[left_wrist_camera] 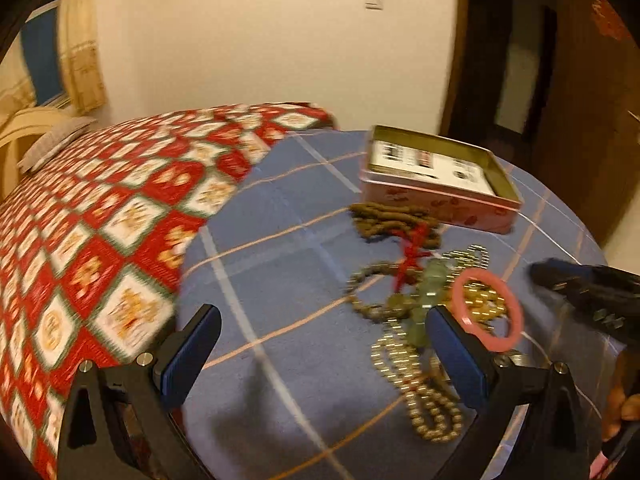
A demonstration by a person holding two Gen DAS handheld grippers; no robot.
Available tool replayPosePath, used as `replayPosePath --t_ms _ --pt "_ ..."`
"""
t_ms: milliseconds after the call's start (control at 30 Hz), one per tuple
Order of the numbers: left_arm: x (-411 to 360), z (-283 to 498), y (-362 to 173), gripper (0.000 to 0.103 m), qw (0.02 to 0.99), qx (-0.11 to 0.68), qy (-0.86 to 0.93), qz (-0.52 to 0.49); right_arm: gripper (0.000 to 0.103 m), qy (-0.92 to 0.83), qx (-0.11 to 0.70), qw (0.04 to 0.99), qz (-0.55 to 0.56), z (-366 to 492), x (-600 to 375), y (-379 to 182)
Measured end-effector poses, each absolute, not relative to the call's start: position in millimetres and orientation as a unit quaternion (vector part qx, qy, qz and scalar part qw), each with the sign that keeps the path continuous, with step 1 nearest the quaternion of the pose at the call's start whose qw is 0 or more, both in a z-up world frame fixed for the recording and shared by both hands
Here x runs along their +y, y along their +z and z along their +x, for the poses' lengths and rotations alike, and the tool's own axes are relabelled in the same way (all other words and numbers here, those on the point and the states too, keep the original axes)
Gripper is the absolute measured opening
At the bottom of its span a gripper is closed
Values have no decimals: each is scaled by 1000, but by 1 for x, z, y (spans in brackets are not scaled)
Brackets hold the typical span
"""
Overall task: Organize jewelry
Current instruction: 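Grasp the green jade bangle with the left gripper while the right gripper grasps the pink bangle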
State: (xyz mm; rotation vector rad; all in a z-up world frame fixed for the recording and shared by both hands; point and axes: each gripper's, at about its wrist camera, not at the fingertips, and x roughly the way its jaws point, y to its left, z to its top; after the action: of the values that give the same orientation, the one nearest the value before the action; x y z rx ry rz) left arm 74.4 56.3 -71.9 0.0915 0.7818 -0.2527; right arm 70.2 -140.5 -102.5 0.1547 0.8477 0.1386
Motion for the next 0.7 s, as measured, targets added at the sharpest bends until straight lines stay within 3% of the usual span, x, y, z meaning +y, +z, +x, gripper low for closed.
replayPosePath --t_ms 333,367,400,433,533,567,700 --pt "6 97 -96 98 892 401 -186 94 35 86 455 886 21 95 -124 -129" --pt "7 97 -96 90 891 403 -194 84 33 93 454 886 23 95 -125 -129" --pt "11 101 -97 73 884 410 -216 59 22 104 453 885 29 95 -127 -128" --pt "13 105 -98 66 876 419 -236 34 18 110 454 883 33 100 -128 -129" --pt "22 111 -101 40 857 434 -278 -29 17 110 452 885 29 97 -129 -127" --pt "23 111 -101 24 855 435 -279 -29 16 107 447 888 28 96 -130 -124" --pt "16 106 -103 20 859 436 -267 16 14 104 421 900 42 91 -139 -107"
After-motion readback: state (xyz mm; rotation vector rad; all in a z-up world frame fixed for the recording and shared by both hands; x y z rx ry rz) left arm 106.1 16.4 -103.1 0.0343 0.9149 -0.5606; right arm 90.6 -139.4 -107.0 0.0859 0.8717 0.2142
